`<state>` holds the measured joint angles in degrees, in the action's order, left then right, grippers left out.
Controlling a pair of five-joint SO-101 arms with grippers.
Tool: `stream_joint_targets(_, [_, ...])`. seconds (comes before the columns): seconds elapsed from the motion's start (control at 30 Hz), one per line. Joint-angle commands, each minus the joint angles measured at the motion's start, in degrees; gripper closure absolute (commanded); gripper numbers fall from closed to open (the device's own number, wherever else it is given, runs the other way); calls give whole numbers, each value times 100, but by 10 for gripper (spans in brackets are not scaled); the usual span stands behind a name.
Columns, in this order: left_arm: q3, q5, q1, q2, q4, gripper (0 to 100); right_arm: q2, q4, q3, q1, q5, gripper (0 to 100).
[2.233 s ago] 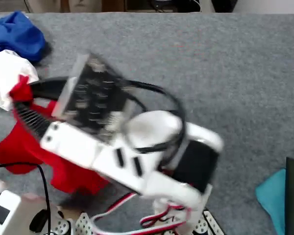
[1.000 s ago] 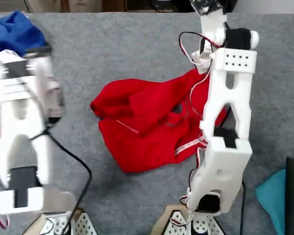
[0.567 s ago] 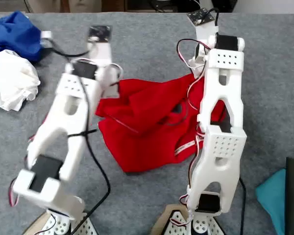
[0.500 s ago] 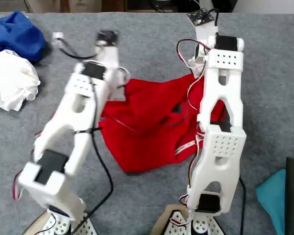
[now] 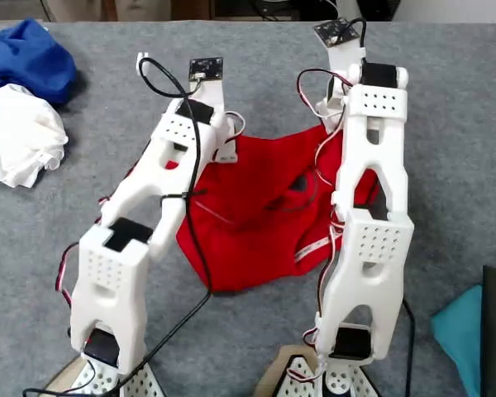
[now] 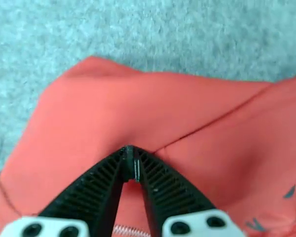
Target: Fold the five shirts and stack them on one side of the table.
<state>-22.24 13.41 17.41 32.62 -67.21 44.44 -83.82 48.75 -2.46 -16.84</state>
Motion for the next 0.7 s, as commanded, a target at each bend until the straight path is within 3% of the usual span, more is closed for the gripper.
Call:
stream_joint_targets(0.0, [-404, 79, 88, -13, 18, 981, -22, 105, 40, -127, -79, 994])
stream_joint_targets(0.23, [-774, 79, 62, -13, -774, 802, -13, 167, 13, -127, -79, 994])
stream_joint_targets(0.47, [-1451, 79, 53, 40, -1538, 827, -13, 167, 4, -127, -79, 994])
stream_joint_targets(0.67, [-1143, 79, 53, 171, -1213, 829, -4, 167, 4, -127, -79, 994])
